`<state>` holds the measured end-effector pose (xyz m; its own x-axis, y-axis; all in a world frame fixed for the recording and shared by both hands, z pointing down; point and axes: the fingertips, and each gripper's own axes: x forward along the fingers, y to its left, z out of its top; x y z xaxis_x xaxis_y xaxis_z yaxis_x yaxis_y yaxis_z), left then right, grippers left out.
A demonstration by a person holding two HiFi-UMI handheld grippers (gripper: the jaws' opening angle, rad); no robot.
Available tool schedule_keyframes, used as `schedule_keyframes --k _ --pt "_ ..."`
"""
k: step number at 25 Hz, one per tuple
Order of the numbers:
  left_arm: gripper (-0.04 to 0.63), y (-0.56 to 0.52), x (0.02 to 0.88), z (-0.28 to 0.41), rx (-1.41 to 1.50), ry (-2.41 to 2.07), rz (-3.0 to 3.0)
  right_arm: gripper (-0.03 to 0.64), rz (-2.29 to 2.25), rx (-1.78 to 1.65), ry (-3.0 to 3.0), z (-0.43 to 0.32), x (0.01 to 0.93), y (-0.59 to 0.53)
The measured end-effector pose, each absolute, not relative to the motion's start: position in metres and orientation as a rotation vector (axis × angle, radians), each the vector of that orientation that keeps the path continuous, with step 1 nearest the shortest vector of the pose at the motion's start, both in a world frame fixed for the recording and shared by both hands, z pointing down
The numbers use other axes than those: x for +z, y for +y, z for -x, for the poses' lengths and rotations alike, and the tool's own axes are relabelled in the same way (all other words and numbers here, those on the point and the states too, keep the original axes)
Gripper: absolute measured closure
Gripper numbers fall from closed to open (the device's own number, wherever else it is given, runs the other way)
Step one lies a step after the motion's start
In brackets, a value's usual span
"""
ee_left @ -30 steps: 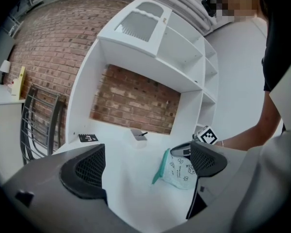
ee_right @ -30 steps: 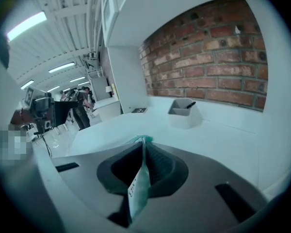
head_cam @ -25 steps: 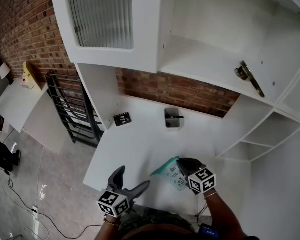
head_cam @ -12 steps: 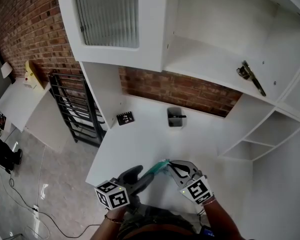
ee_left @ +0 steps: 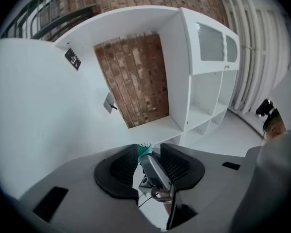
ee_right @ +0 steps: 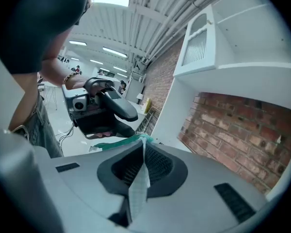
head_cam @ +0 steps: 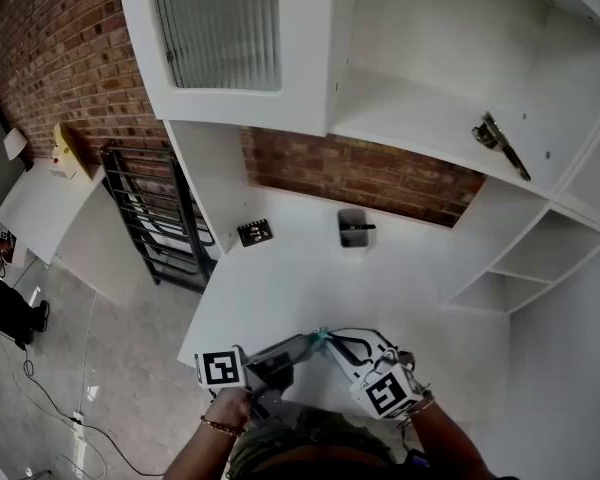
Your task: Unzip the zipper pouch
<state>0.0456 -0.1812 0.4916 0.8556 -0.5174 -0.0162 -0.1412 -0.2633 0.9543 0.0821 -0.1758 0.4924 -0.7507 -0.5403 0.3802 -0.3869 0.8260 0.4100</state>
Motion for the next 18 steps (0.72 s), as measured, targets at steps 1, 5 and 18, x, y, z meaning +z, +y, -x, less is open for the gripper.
schedule_keyframes --k 1,5,18 --pt "0.451 -0.18 0.489 -0.046 -0.432 -0.459 -1.775 0.604 -0.684 -0.445 -2.514 -0.081 0.49 -0.174" --pt "0.454 -0.178 0.485 -0.045 -0.545 -0.341 -1.641 0.604 -0.67 -0.53 -2.504 -0.081 0.484 -0.166" --pt "0.477 -0.167 0.495 -0.053 -0.543 -0.231 -1.518 0.606 -0.513 -0.712 -2.425 -0.073 0.483 -0.137"
